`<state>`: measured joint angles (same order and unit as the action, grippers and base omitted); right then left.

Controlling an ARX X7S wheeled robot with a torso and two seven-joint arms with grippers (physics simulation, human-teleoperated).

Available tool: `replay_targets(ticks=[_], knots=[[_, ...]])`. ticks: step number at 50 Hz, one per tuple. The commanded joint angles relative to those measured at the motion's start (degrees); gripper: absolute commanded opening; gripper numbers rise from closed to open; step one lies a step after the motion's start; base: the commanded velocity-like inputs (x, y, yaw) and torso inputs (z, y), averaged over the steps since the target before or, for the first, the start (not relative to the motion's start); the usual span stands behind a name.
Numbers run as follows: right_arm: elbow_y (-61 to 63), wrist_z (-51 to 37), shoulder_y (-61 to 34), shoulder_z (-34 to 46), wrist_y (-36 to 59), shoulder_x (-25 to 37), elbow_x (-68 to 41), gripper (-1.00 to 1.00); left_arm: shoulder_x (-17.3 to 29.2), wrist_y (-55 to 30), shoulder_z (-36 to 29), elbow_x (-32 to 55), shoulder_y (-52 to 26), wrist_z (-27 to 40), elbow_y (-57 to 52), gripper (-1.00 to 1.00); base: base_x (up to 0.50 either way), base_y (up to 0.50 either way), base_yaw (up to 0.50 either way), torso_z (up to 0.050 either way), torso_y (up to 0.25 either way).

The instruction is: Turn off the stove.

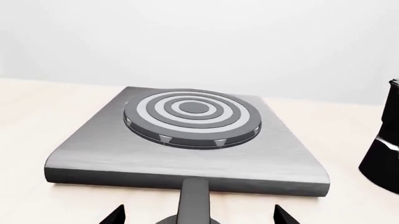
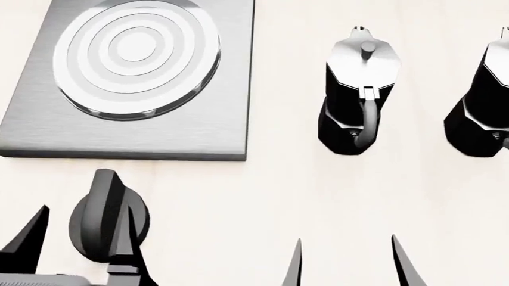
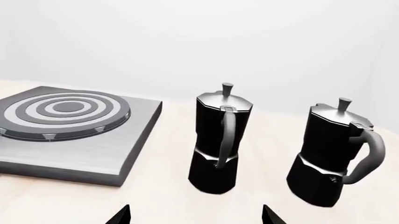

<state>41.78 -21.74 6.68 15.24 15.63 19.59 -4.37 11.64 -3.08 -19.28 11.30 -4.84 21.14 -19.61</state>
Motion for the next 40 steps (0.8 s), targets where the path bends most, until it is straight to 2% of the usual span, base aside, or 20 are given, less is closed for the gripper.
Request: replay_targets(ticks=[1, 40], knots=[[-0.1, -0.2, 0.0, 0.3, -0.2, 0.2, -0.2, 1.00, 0.0, 2.7, -0.3, -1.6, -0.7, 0.7, 4.1, 1.00, 0.00, 0.00, 0.00, 0.000, 0.000], [-0.2, -0.7, -0.2, 0.8, -0.5, 1.0, -0.8, 1.00, -0.1, 7.3, -0.3, -3.3, -4.0, 2.7, 12.8, 1.00, 0.00, 0.00, 0.00, 0.000, 0.000]])
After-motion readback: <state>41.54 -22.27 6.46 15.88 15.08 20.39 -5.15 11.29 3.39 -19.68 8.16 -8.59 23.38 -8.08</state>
